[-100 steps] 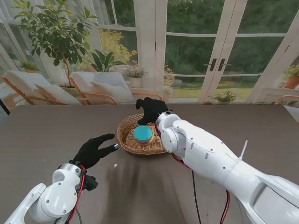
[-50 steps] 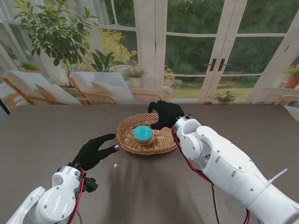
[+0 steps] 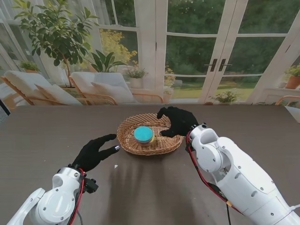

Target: Stack culture dishes into a storage basket

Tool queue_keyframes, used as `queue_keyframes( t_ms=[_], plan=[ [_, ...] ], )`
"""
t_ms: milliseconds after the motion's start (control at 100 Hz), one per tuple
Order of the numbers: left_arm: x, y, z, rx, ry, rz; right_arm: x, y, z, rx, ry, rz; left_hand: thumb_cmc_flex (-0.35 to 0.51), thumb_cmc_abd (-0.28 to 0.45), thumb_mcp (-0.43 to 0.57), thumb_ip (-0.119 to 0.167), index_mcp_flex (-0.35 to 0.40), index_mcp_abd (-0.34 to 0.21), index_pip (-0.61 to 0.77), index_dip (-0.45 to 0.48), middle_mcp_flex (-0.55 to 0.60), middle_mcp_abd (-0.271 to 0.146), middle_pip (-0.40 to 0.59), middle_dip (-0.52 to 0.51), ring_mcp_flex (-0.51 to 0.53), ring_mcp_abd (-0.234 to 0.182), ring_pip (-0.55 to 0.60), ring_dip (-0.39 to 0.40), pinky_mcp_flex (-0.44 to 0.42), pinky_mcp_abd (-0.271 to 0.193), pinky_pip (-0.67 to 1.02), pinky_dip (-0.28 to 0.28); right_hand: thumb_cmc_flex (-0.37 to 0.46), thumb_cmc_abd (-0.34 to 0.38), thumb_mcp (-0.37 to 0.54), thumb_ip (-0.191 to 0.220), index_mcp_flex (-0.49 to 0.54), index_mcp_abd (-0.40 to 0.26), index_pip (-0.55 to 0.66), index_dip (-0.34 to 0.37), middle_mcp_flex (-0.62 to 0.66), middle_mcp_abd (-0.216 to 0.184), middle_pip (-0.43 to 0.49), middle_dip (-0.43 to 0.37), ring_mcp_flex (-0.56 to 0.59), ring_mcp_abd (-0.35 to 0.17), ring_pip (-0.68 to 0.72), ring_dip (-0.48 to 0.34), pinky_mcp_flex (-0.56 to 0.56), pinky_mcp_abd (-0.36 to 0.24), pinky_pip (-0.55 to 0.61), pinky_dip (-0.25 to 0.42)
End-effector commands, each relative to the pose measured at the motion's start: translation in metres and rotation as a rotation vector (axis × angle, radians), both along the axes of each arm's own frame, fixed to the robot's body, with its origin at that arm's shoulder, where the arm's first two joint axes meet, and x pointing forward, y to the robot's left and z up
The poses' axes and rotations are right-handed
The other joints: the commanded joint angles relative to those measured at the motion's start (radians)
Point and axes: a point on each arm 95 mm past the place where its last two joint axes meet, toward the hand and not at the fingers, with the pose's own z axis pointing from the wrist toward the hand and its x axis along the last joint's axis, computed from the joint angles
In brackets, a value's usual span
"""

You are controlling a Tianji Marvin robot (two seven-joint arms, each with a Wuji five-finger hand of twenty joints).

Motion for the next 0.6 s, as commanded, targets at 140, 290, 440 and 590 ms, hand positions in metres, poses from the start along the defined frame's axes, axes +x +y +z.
queue_keyframes(
  t_ms=[140, 290, 440, 590],
  plan=[
    [0.005, -0.003, -0.001, -0.006, 0.011, -0.032, -0.017, -0.011, -0.007, 0.013, 0.027, 0.023, 0.026, 0.041, -0.021, 0.001, 0.008, -0.004, 0.003, -0.002, 0.006, 0.003, -0.01, -0.003, -0.027, 0.009, -0.008, 0.007, -0.008, 0.022, -0.027, 0.001, 0.011, 0.023, -0.027, 0.027, 0.016, -0.01, -0.02, 0.016, 0.024, -0.019, -0.022, -0.003, 0.02, -0.006, -0.011, 0.002, -0.231, -0.011, 0.023, -0.035],
    [0.006, -0.004, -0.001, -0.007, -0.002, -0.038, -0.033, -0.027, -0.004, 0.041, 0.029, 0.033, 0.027, 0.041, -0.02, 0.001, 0.007, -0.006, 0.002, -0.002, 0.005, 0.001, -0.01, -0.003, -0.026, 0.006, -0.008, 0.007, -0.008, 0.021, -0.027, 0.001, 0.012, 0.023, -0.029, 0.029, 0.017, -0.011, -0.022, 0.016, 0.026, -0.023, -0.029, -0.005, 0.017, -0.007, -0.012, 0.002, -0.235, -0.017, 0.022, -0.036],
    [0.006, -0.007, -0.002, -0.009, -0.014, -0.046, -0.047, -0.042, -0.007, 0.072, 0.036, 0.041, 0.026, 0.041, -0.021, 0.001, 0.007, -0.006, 0.002, -0.002, 0.005, 0.001, -0.011, -0.004, -0.027, 0.006, -0.008, 0.007, -0.008, 0.023, -0.027, 0.001, 0.012, 0.022, -0.029, 0.029, 0.016, -0.015, -0.025, 0.015, 0.021, -0.026, -0.032, -0.005, 0.012, -0.013, -0.015, 0.002, -0.24, -0.029, 0.019, -0.038],
    [0.006, -0.01, -0.004, -0.016, -0.027, -0.055, -0.06, -0.056, -0.011, 0.122, 0.042, 0.052, 0.027, 0.04, -0.021, 0.001, 0.007, -0.006, 0.002, -0.003, 0.006, 0.002, -0.01, -0.004, -0.027, 0.005, -0.008, 0.007, -0.009, 0.022, -0.027, 0.0, 0.011, 0.026, -0.029, 0.03, 0.016, -0.013, -0.027, 0.014, 0.021, -0.03, -0.032, -0.004, 0.011, -0.023, -0.015, 0.002, -0.245, -0.044, 0.019, -0.037]
  ],
)
